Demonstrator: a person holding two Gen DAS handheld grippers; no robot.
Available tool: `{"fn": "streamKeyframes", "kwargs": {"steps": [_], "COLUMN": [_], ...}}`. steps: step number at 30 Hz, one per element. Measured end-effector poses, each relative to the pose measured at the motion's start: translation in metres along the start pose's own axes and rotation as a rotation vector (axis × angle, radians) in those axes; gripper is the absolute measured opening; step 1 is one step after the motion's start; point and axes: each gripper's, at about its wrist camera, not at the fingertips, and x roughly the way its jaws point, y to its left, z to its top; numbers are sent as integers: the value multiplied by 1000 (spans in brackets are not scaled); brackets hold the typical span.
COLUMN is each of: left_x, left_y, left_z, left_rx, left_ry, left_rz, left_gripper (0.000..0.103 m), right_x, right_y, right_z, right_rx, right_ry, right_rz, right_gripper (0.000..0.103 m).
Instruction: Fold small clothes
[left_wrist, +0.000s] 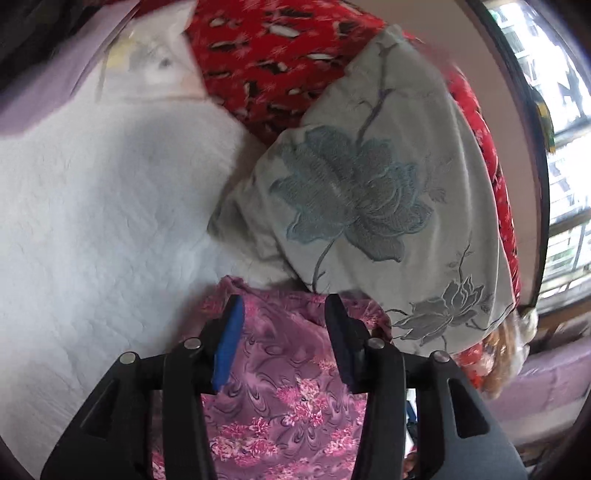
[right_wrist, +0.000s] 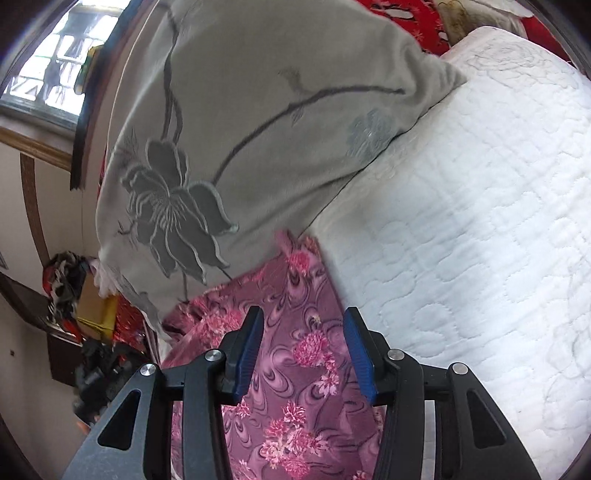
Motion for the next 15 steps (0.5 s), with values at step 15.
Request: {"fn": "streamKeyframes", "kwargs": {"steps": [15], "left_x": [49], "left_y": [35], "left_z": [-34], "left_rx": [180], "left_ry": [137], "left_rz": [182], "left_gripper": [59], "right_x": [39], "right_y": [21], "right_z": [18], "right_rx": [-154], "right_ry": [1], "right_rz": [-186], "right_gripper": [54]}}
